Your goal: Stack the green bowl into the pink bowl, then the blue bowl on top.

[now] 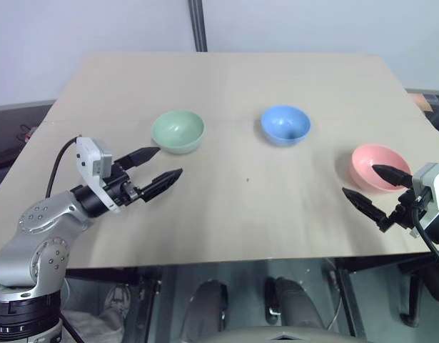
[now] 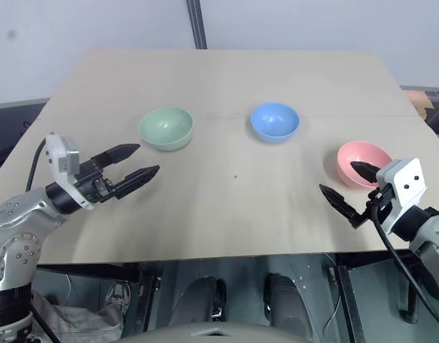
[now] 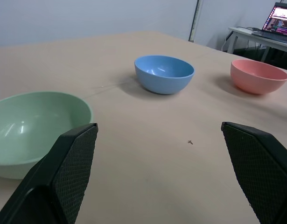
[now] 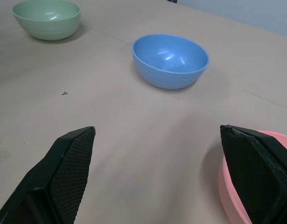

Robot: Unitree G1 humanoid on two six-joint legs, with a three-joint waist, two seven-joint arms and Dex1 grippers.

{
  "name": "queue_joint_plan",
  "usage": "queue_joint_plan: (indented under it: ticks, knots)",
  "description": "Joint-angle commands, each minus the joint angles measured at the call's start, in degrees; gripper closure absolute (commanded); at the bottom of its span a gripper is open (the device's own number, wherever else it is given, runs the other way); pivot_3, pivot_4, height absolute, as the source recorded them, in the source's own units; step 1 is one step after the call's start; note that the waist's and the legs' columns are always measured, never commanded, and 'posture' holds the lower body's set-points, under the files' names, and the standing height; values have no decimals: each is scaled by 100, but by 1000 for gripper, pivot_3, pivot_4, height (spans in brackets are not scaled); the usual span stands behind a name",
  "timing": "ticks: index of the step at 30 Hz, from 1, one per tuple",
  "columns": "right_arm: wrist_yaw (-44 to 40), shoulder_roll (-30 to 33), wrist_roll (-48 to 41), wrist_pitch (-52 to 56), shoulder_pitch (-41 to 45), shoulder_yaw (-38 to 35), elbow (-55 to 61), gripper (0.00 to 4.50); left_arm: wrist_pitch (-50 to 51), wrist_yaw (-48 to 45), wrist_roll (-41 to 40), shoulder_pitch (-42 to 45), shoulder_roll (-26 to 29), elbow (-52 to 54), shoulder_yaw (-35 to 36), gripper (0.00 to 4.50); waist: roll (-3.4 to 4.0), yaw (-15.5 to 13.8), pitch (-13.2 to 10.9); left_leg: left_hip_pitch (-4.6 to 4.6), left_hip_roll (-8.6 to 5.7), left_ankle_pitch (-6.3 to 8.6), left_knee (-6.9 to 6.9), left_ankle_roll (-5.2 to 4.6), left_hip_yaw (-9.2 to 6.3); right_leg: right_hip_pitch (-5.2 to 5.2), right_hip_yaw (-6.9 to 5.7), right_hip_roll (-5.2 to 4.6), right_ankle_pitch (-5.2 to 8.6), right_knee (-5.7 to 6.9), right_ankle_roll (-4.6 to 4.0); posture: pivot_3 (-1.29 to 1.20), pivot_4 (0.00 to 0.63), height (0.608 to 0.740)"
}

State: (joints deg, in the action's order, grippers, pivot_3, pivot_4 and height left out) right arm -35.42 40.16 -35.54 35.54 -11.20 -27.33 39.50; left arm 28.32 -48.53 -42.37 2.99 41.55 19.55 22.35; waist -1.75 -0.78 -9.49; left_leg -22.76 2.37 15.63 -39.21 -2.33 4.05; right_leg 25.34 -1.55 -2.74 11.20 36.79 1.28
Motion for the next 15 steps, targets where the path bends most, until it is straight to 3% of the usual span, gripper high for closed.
queue_joint_plan:
  ticks: [1,8,15]
  knots:
    - [247,157,410,-57,76,108,-49,0,-39,-3,-113,100,-25,111,46,20,0,0,0,0,0,0,0,0,0,0,0,0,0,0,0,0,150,740]
    - [828,479,1533,178,842,1083,-886,0,-189,-387,-239,248,-131,163,-139,20,1,5,-1,0,-2,0,-1,0,4,3,3,2,0,0,-1,0,150,740]
    - [785,453,1926,295,1510,1696,-1649,0,-345,-859,-261,315,-79,218,-286,20,0,6,-2,-6,-4,0,0,0,4,5,4,4,0,-1,-2,0,150,740]
